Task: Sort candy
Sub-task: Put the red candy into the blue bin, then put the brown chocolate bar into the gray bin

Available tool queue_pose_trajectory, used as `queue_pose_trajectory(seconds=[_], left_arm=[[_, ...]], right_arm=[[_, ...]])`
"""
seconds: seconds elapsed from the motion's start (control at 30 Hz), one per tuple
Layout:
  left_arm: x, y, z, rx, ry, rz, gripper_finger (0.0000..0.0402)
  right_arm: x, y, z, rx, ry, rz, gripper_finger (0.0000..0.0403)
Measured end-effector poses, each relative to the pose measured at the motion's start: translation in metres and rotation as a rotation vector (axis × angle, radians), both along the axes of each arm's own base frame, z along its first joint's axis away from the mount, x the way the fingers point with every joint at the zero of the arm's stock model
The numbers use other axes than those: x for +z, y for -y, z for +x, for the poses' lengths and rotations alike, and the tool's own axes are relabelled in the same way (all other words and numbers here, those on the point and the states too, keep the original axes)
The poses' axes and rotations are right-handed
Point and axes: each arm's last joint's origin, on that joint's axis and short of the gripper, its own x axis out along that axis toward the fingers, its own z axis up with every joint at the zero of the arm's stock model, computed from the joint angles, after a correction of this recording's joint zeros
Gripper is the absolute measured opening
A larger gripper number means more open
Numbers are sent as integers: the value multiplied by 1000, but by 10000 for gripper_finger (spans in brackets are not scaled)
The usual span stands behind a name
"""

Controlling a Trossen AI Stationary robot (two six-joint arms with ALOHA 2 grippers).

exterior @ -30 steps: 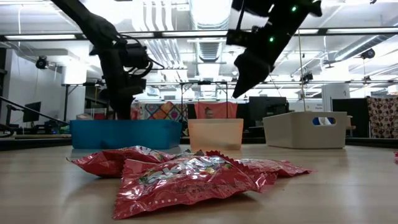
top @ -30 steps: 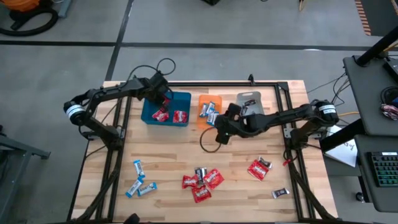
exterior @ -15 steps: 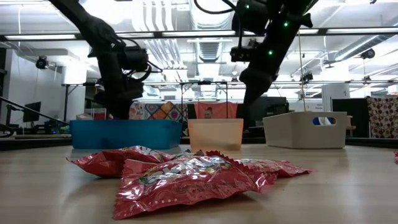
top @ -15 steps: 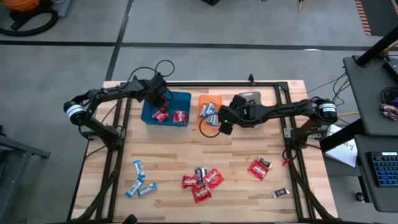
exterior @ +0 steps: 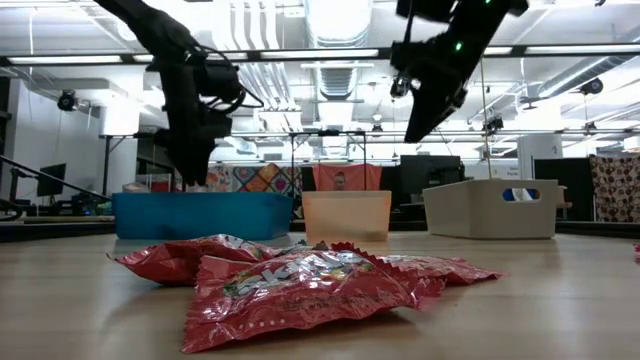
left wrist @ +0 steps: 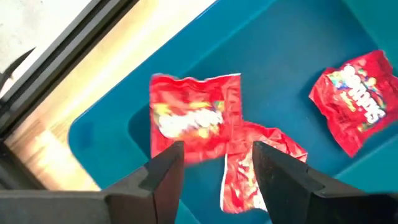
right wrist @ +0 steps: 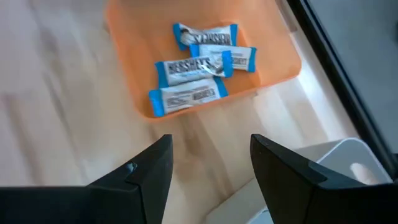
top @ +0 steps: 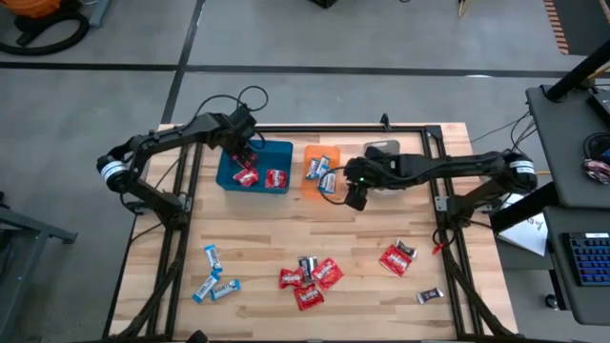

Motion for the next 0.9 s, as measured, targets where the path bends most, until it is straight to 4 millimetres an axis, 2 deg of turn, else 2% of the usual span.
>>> queue_pose_trajectory(seconds=[0.27, 0.4, 0.6, 0.73, 0.9], left_arm=[[33, 12, 11, -58, -17, -14, 173], [49, 25, 23, -116, 56, 40, 172], [69, 62, 49, -275, 258, 162, 172], [68, 93, 61, -397, 396, 221, 172], [50, 130, 66, -565, 517, 201, 172]], right_arm=[[24, -5, -28, -115, 65, 103, 206], [21, -9, -41, -194, -1, 225, 206], [10, -25, -49, -260, -155, 325, 206], [5, -38, -52, -268, -239, 375, 206], [2, -56, -55, -248, -301, 433, 206]])
